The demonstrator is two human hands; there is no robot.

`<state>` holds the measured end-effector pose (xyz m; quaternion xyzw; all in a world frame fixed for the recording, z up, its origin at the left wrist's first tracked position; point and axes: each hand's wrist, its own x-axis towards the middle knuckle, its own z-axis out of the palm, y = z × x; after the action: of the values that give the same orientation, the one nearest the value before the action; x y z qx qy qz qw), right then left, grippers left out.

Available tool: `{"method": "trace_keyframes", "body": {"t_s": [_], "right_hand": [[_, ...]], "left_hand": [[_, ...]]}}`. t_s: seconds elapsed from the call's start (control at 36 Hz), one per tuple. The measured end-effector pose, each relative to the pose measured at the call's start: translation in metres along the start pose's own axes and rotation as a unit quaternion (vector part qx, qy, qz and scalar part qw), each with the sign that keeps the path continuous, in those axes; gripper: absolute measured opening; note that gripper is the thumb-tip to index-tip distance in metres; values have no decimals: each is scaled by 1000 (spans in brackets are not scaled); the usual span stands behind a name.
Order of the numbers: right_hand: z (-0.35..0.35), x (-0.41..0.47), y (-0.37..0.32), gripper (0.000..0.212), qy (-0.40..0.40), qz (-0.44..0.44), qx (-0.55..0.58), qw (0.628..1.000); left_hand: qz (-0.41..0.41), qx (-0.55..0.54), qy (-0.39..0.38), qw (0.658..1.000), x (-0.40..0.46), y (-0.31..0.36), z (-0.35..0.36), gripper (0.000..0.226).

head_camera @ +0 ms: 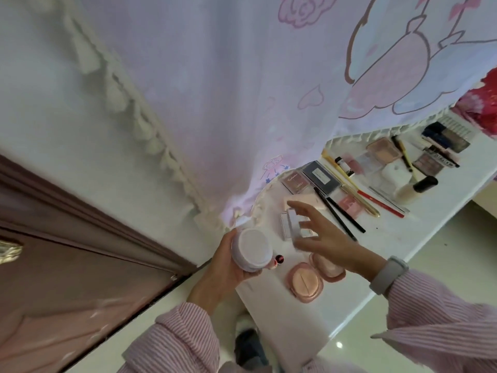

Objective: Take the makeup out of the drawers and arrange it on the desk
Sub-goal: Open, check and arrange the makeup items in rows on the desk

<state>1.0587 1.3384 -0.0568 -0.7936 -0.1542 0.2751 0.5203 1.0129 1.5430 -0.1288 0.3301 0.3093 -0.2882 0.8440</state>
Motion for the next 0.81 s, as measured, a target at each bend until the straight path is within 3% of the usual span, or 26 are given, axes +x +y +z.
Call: {"method": "trace_keyframes", "body": {"t_s": [0.08,0.11,0.17,0.25,0.28,0.39,0.47,0.61,0.81], "right_hand": [[-5,6,0,66,40,112,96,988],[-4,13,2,71,75,151,60,984],[-7,12,14,72,166,144,-18,975],[-2,22,21,31,110,180,62,975],[2,27,28,25,138,188,94,968],[16,54,41,30,159,260,22,952],[28,70,51,32,137,240,-94,956],[43,87,54,28,108,200,-180,957],[46,96,58,23,84,176,-240,951]], "left_hand": [[10,-55,19,998,4,-1,-12,49],[16,-65,29,997,5,-2,-17,51],[33,-78,46,995,6,-3,-22,52],[75,-64,106,990,9,-7,-25,41],[93,-43,146,984,11,-8,-27,37],[149,57,280,947,18,-15,-28,33],[180,113,317,924,23,-19,-26,31],[209,189,374,884,31,-20,-23,32],[223,190,387,874,35,-15,-8,38]]}}
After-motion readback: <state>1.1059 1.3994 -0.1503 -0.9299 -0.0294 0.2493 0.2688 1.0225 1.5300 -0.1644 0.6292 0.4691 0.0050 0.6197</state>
